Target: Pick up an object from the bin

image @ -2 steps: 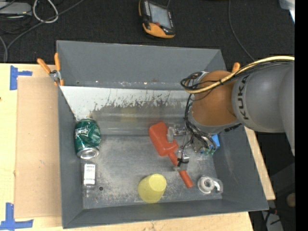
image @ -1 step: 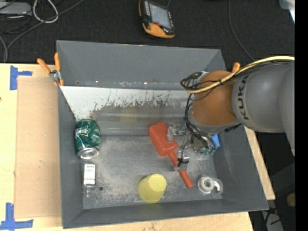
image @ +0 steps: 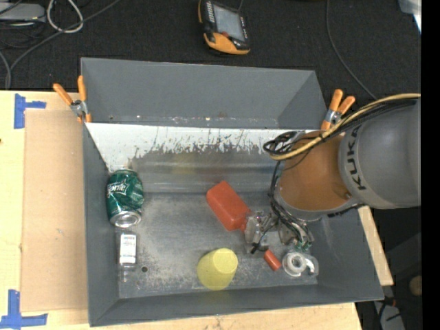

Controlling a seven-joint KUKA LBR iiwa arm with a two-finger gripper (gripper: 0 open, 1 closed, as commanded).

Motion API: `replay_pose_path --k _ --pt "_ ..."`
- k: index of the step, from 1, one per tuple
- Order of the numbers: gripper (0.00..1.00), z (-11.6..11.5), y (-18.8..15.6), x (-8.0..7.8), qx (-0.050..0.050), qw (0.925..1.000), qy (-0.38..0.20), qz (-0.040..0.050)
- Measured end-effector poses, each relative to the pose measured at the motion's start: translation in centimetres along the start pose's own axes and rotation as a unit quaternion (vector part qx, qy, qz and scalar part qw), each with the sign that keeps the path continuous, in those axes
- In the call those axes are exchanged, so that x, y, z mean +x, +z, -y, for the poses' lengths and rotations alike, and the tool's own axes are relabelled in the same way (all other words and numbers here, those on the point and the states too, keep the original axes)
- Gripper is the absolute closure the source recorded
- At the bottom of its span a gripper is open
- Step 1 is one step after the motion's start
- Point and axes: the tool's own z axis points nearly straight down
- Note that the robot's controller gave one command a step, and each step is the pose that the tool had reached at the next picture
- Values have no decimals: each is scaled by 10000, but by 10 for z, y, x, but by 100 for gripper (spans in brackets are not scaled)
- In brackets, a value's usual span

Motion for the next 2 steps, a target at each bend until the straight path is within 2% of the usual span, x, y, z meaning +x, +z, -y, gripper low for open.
replay_pose_path --k 1,2 --pt "0 0 1 1 0 10000 -4 -9" --pt "0 0 1 1 1 10000 -6 -9"
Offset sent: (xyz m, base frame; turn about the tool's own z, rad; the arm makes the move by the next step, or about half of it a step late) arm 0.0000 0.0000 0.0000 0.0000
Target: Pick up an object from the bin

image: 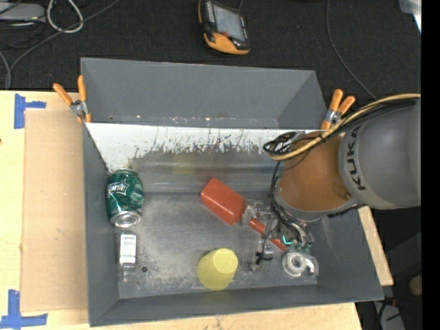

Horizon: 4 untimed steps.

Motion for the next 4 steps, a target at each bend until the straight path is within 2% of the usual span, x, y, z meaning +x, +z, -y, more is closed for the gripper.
replay_pose_path --k 1,2,3,4 --pt "0 0 0 0 0 10000 -1 0" --pt "0 105 -6 -65 -11 9993 -364 19" --pt "0 102 -4 -64 -21 9993 -377 0" --pt "0 112 -77 -75 -9 9990 -446 41"
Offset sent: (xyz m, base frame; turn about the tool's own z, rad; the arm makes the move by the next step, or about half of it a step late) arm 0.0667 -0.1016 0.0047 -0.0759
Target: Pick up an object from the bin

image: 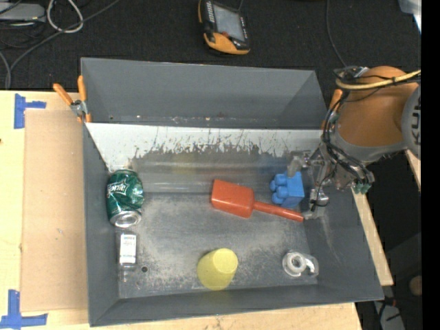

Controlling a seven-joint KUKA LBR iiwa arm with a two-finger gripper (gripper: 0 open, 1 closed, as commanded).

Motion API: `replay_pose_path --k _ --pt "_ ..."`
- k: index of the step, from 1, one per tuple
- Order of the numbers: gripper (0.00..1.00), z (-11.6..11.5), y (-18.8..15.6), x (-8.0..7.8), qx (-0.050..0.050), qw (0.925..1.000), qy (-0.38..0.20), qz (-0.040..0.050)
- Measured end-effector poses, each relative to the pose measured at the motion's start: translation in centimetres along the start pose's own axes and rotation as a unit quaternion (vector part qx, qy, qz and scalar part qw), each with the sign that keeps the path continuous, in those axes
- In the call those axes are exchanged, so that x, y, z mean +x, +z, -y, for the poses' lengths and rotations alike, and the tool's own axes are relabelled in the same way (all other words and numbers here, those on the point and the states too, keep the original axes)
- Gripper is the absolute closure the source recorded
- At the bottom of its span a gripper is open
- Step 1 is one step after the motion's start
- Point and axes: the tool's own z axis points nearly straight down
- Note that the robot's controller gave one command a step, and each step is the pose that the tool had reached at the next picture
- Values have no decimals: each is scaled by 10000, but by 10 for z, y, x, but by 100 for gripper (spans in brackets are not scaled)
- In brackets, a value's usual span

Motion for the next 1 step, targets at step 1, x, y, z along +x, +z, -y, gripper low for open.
replay_pose_path --k 1 --pt "0 -2 -18 0 -24 9997 217 -54"
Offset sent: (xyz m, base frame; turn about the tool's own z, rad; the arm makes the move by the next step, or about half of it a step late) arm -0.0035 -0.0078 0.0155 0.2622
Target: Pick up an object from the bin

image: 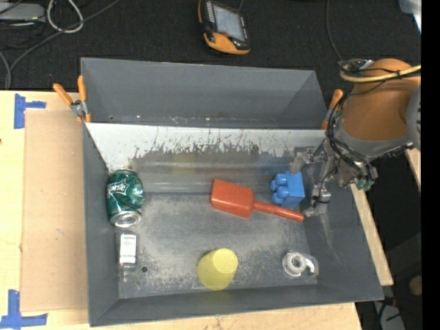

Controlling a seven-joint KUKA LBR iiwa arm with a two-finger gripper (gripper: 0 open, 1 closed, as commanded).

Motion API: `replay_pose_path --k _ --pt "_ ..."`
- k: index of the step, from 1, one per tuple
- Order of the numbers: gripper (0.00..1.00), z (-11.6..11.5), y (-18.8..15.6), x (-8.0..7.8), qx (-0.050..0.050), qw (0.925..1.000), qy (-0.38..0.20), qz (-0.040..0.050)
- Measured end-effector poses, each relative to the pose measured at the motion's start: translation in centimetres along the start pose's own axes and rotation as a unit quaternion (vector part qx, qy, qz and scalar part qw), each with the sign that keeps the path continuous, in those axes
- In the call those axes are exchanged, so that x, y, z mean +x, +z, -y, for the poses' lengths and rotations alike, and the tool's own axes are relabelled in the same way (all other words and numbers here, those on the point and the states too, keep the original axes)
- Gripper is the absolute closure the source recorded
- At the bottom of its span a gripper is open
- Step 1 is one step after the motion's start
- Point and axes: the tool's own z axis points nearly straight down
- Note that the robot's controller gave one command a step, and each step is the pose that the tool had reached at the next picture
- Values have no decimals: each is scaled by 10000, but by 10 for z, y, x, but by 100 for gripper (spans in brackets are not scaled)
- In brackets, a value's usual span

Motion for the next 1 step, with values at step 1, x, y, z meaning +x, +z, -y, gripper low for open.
replay_pose_path --k 1 --pt "0 8 3 3 -2 9956 940 18"
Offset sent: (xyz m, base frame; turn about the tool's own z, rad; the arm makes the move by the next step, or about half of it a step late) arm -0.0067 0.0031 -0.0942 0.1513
